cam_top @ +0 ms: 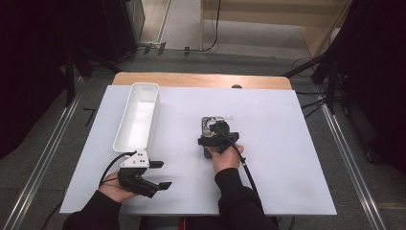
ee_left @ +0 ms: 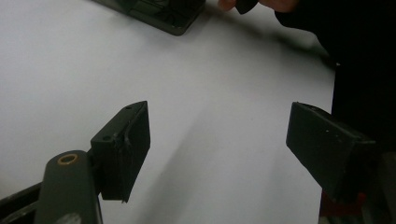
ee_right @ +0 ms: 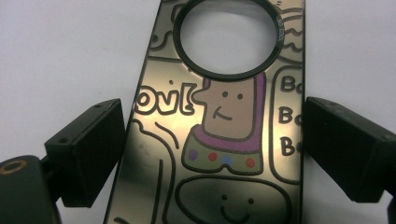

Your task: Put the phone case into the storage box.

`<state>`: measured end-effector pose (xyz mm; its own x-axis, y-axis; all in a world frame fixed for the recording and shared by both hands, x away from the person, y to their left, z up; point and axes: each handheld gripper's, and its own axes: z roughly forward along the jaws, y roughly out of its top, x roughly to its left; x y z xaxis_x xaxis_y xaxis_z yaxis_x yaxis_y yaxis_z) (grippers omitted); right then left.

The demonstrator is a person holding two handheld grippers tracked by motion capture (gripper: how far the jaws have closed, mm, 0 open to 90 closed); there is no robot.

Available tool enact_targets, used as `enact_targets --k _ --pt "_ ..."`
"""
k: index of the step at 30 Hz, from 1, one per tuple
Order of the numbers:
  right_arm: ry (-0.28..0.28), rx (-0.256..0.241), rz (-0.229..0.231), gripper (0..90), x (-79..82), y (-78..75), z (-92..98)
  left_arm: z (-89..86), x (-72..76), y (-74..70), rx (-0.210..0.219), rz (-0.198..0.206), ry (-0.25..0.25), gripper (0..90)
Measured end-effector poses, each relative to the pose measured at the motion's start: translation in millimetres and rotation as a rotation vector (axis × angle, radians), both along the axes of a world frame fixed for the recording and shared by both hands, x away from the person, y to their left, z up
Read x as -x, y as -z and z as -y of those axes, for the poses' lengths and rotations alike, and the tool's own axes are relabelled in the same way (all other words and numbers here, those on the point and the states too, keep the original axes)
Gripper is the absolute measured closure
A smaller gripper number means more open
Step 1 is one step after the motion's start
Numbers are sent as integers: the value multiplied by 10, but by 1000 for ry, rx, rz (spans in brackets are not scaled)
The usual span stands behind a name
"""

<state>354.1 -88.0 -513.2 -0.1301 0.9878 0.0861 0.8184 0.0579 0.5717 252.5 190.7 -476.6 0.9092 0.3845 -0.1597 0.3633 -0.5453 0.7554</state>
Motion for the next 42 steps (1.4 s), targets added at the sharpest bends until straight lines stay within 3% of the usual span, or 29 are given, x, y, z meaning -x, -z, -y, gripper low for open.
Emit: enact_targets --k 15,25,34,42 --pt "-1 -8 -20 99 -18 -26 25 -1 -5 0 -2 -2 1 215" --pt "-4 -50 -54 102 -46 -65 77 0 -3 2 2 -3 0 215" --pt "-31 -78 -94 104 -53 -115 158 2 -10 7 3 -5 1 215" --pt "-73 -111 -100 105 -14 -238 245 3 -10 6 4 -7 -3 215"
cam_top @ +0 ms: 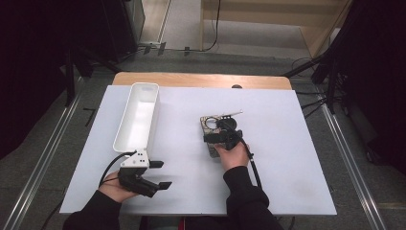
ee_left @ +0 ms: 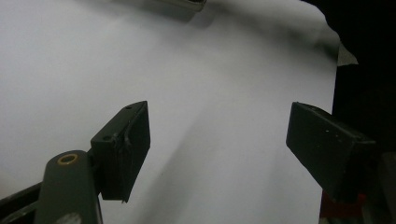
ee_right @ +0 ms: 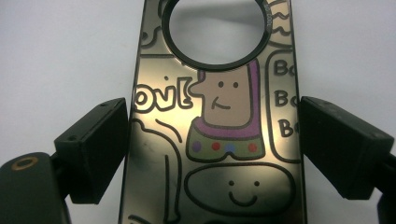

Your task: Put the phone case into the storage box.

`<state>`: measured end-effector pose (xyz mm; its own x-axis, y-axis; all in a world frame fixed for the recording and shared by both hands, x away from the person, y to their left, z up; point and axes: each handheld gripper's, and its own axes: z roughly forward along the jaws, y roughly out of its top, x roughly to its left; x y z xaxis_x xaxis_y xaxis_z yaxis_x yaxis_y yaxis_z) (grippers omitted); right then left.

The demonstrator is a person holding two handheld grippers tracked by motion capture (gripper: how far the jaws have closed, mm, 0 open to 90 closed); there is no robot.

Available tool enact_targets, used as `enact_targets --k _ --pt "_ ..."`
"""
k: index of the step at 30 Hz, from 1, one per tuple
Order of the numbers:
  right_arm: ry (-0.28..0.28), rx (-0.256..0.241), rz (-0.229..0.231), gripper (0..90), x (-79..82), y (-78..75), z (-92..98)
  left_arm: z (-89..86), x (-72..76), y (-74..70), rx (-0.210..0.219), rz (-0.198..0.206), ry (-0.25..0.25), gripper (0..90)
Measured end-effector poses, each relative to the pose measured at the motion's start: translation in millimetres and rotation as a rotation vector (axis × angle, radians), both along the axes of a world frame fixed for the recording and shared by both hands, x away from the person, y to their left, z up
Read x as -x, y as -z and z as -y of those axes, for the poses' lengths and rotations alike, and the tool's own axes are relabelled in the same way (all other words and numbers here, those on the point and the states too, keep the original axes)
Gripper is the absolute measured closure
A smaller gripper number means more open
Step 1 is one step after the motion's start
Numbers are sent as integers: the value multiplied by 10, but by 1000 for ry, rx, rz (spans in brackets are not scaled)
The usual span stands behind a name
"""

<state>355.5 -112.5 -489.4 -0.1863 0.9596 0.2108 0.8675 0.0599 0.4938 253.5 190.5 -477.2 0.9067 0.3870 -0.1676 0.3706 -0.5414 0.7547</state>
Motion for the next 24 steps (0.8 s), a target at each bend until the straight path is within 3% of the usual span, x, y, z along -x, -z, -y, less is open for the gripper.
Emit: enact_targets --k 5,15,24 --pt "-39 -3 8 105 28 -109 80 -2 -6 -1 3 -4 -6 215" --pt "-104 -109 -19 105 59 -268 264 -6 -13 -16 19 -22 -19 215" --pt "-162 -187 -65 105 74 -298 383 2 -23 -34 41 -53 -39 216"
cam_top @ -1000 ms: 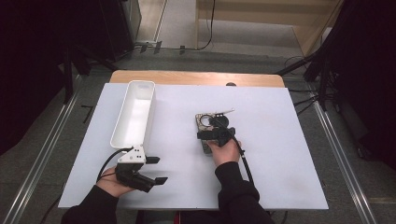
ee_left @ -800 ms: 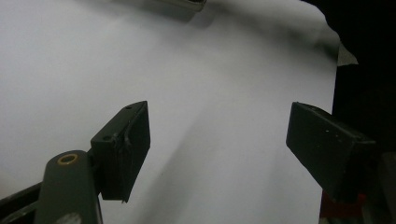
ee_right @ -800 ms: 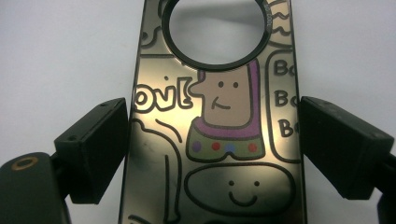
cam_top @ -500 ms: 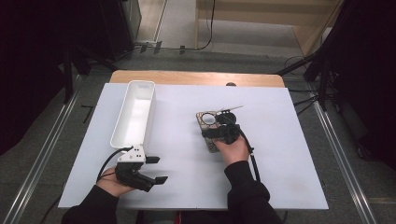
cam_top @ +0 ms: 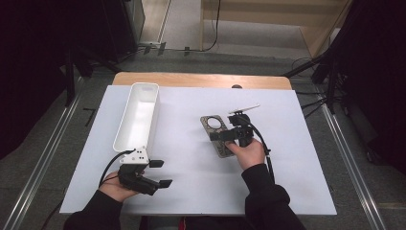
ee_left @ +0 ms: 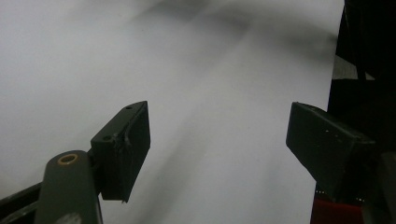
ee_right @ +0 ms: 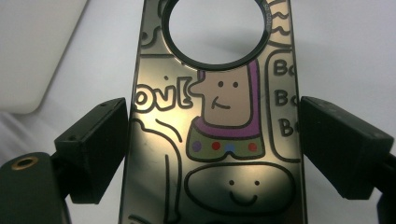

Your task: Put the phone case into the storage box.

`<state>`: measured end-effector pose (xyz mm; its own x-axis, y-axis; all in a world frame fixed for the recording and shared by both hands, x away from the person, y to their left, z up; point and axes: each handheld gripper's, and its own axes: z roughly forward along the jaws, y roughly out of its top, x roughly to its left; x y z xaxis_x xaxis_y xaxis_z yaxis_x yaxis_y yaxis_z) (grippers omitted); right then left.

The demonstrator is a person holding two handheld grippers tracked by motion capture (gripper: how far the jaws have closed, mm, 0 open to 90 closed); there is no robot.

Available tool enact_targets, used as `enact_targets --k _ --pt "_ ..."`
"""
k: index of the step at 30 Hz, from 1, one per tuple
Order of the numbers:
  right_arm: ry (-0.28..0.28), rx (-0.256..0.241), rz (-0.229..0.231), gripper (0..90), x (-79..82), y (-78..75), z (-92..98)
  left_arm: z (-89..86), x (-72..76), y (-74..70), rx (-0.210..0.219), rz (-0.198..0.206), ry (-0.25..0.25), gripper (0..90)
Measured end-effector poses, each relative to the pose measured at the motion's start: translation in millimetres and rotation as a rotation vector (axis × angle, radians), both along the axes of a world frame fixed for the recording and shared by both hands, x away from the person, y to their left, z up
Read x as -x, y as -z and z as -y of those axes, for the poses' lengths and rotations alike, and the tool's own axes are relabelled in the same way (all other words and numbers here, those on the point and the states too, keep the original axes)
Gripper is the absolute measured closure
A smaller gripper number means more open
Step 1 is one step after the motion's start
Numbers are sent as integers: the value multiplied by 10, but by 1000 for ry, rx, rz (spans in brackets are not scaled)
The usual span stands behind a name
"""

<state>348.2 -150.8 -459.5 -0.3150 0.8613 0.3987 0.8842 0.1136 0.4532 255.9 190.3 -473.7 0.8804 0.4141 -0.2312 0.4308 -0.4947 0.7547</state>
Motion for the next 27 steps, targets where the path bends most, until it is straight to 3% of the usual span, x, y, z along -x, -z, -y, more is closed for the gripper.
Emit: enact_targets --k 10,18,27 --pt "-62 -80 -9 105 38 -57 147 47 -20 -29 28 -44 -16 217" --pt "-78 -159 -19 105 43 27 261 117 -42 -69 42 -82 -36 218" --pt "-77 -171 -19 105 39 99 320 260 -110 -126 42 -111 -61 218"
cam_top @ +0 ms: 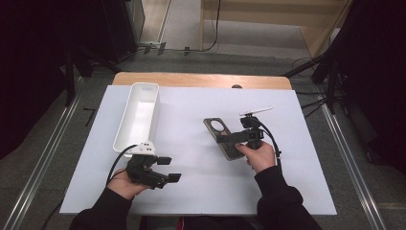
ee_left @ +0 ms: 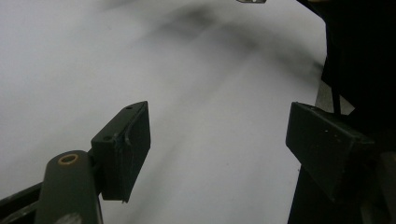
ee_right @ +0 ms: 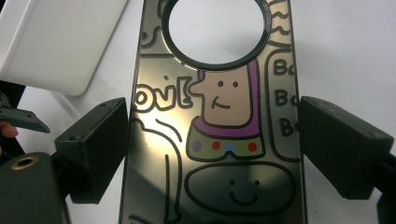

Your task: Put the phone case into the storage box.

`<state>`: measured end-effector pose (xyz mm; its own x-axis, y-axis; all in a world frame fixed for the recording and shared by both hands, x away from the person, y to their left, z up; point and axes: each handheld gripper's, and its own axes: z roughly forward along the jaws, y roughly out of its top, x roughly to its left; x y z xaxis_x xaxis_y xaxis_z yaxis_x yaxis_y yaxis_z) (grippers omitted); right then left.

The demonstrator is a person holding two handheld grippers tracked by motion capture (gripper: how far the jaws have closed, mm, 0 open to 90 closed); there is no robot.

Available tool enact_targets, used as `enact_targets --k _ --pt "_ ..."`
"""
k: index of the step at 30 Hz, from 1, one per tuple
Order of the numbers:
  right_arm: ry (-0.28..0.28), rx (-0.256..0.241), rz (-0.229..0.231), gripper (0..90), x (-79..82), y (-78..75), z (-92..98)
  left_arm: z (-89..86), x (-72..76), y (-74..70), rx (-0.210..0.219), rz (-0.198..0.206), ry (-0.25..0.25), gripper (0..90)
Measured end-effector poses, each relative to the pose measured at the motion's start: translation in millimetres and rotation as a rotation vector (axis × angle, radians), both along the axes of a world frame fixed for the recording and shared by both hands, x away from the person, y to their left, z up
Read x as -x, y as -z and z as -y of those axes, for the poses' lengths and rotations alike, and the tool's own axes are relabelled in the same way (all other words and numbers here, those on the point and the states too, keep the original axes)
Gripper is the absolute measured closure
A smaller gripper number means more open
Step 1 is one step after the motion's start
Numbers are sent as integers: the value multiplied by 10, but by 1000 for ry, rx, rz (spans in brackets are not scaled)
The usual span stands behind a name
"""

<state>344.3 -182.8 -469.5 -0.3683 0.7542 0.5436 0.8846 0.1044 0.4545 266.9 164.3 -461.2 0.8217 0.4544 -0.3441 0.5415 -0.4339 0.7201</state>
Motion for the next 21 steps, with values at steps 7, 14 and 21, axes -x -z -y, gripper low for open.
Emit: enact_targets --k 7,14,21 --pt "0 -25 0 106 -1 43 2 91 -46 -53 -4 -13 -30 219" --pt "8 -37 11 106 7 56 1 178 -134 -106 -5 -46 -54 219" --pt "12 -29 20 106 18 72 -23 250 -212 -122 -15 -67 -77 219"
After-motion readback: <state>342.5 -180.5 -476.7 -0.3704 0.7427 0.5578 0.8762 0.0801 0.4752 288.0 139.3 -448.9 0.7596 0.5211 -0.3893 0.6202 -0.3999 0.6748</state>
